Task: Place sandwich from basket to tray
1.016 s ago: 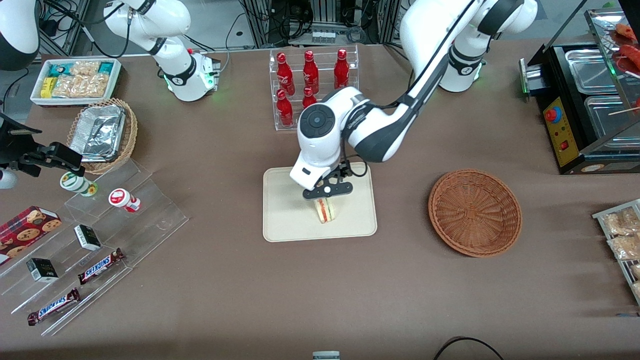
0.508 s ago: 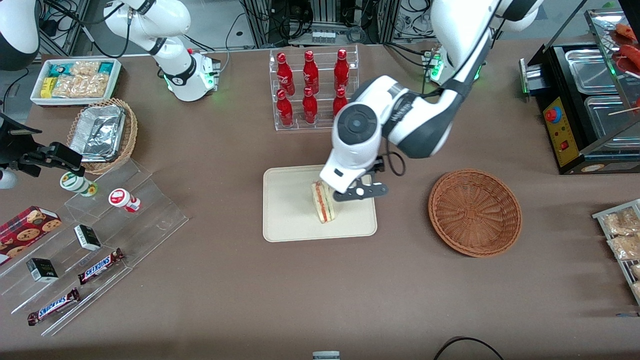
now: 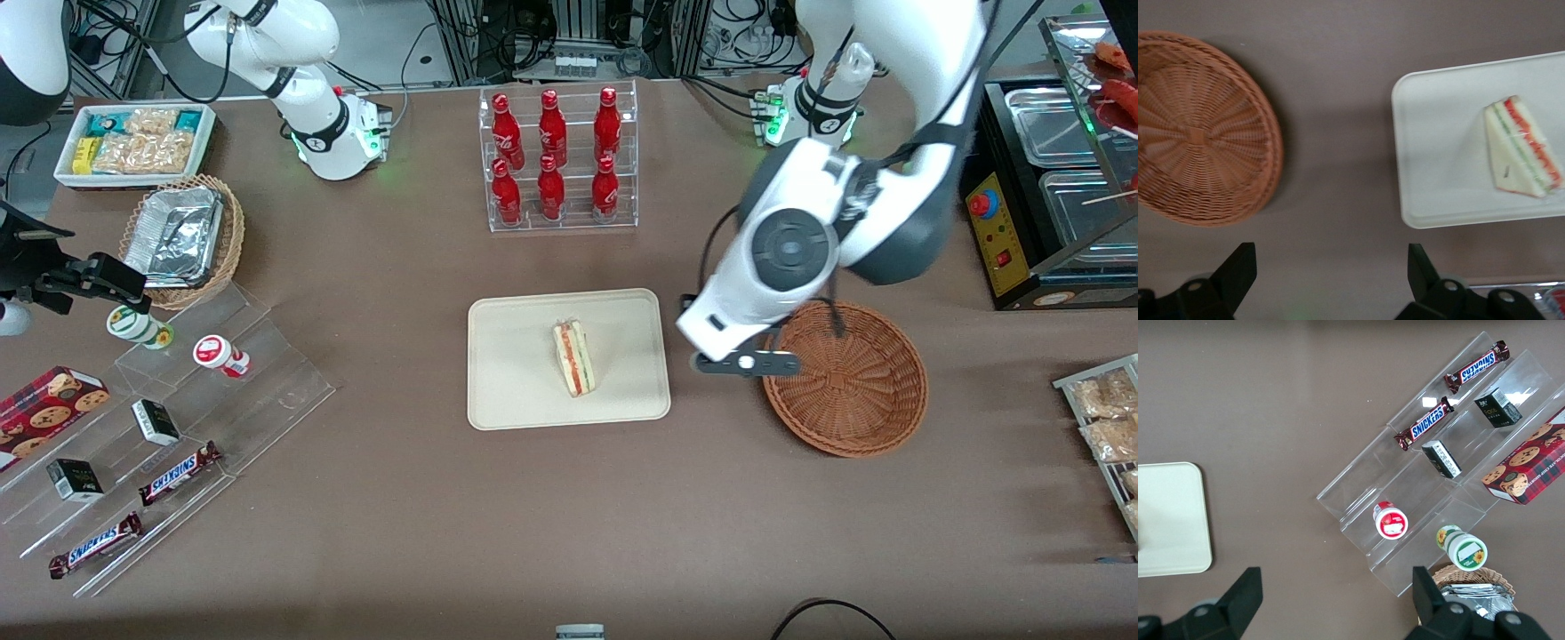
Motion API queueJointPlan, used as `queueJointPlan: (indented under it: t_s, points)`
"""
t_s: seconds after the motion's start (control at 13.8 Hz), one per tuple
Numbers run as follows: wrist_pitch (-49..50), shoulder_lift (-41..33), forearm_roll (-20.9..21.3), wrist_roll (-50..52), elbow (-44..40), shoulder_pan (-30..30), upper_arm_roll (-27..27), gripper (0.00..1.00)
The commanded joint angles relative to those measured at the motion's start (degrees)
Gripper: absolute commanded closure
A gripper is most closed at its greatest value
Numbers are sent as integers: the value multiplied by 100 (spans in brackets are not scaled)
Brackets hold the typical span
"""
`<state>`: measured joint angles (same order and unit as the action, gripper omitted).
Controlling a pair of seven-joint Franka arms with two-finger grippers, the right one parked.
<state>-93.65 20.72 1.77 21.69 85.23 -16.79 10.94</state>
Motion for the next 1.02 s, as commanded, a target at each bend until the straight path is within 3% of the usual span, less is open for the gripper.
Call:
queueJointPlan:
  t_s: [0.0, 0.73, 0.94]
  points:
    - [23, -866, -142, -866, 871, 500, 40, 0]
    - [979, -1957, -195, -2299, 1251, 1695, 13, 0]
    - [1226, -2204, -98, -2344, 1233, 1776, -39, 0]
